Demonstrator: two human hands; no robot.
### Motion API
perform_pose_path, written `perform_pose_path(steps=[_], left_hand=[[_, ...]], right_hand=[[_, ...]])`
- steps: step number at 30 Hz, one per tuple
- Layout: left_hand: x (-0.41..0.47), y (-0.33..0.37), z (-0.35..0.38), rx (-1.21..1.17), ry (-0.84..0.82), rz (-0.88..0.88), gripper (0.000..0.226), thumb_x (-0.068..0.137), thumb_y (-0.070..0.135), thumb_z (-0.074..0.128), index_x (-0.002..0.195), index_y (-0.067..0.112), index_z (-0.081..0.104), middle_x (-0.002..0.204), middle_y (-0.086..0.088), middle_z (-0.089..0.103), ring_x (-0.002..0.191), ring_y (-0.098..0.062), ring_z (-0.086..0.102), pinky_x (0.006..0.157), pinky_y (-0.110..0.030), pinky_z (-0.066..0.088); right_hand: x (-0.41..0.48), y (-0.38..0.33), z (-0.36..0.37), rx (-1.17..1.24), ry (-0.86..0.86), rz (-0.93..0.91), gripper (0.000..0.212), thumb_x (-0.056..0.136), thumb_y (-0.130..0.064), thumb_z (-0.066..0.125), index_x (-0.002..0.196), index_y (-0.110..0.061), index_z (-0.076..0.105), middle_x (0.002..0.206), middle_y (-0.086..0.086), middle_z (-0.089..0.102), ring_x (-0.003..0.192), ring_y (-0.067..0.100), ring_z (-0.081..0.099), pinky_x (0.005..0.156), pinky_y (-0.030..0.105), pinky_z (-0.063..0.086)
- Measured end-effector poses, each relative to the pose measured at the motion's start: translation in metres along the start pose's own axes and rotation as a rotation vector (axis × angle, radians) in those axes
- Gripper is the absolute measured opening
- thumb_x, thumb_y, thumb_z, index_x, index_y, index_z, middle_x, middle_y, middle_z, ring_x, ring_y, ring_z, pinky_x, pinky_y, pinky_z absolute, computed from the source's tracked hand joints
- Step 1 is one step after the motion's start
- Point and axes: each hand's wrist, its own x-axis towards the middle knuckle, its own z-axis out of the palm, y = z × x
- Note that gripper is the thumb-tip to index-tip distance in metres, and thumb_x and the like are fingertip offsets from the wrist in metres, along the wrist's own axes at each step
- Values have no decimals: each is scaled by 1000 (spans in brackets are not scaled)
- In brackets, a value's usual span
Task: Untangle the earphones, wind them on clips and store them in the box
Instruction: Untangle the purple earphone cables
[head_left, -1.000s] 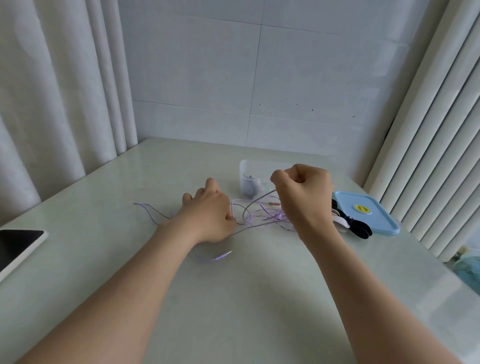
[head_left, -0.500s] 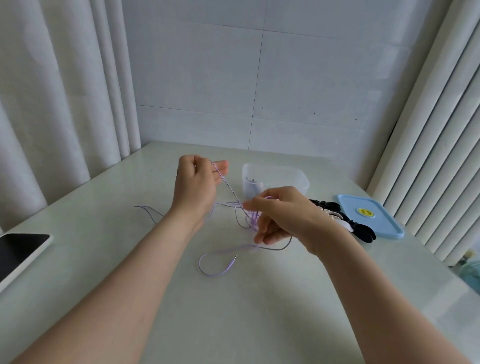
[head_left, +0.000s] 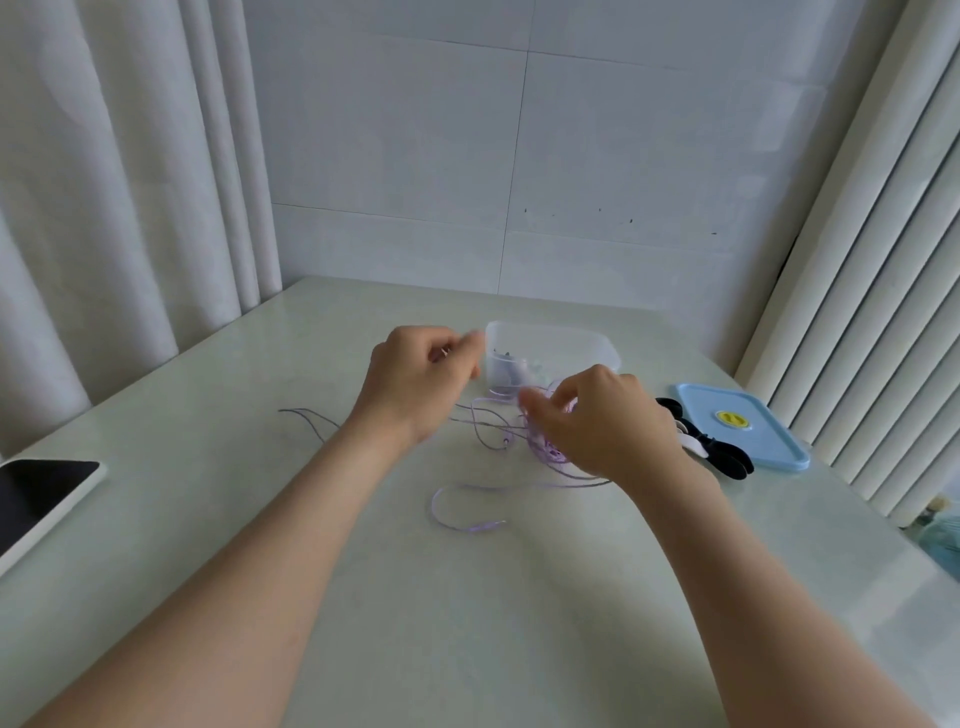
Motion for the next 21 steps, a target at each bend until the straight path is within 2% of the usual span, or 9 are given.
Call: perform_pose_path(steps=[1,3,6,10,13,16,19,21], left_hand=[[-2,-2,0,119,5,68,33,88,43,65,68,18,72,48,7,42,54,-14,41,60,-31,39],[-4,-7,1,283,-52,162,18,77,43,69,67,28,72,49,11,46,54,-12,43,60,-29,44],[-6,-12,5,455,-170,256,9,78,39,74,73,33,75,57,12,46,63,-10,47,65,-29,39],[-5,-19,8,602,-165,314,14,83,45,78,94,37,74,84,12,42,86,-16,50,81,-30,31],[-1,-23,6,627,-148,300,17,85,45,80,97,36,72,91,9,42,98,-19,54,84,-33,27],[-1,-23,4,651,-97,314,17,84,47,82,96,37,73,98,7,42,102,-17,50,81,-33,20],[-1,-24,5,697,-30,337,17,88,53,77,99,41,75,109,10,47,109,-18,45,76,-35,14],[1,-23,5,681,13,326,17,93,57,69,95,42,77,109,15,57,108,-21,43,73,-36,14]], right_hand=[[0,2,0,-33,6,-30,55,81,-79,59,82,-26,75,80,-6,70,80,22,65,60,28,43],[0,5,1,-88,-5,-65,60,66,-89,65,83,-32,74,82,-12,68,84,20,65,64,29,45],[-1,6,1,-52,-18,-84,64,66,-92,63,86,-32,75,85,-11,69,90,20,66,67,31,48],[-4,5,-1,-80,-45,-82,75,59,-96,65,103,-36,74,99,-9,67,99,21,62,71,34,44],[-5,6,-3,-71,-27,-86,63,66,-81,74,112,-37,72,92,-9,61,96,23,63,71,33,44],[-3,4,1,-44,-21,-129,47,78,-71,72,108,-36,75,85,-7,67,88,25,64,67,32,45],[0,3,3,135,-51,-121,39,86,-69,67,105,-36,75,80,-8,71,82,20,66,67,32,52],[4,1,2,311,-66,-105,29,93,-57,65,108,-34,74,71,-4,74,66,10,65,62,28,52]])
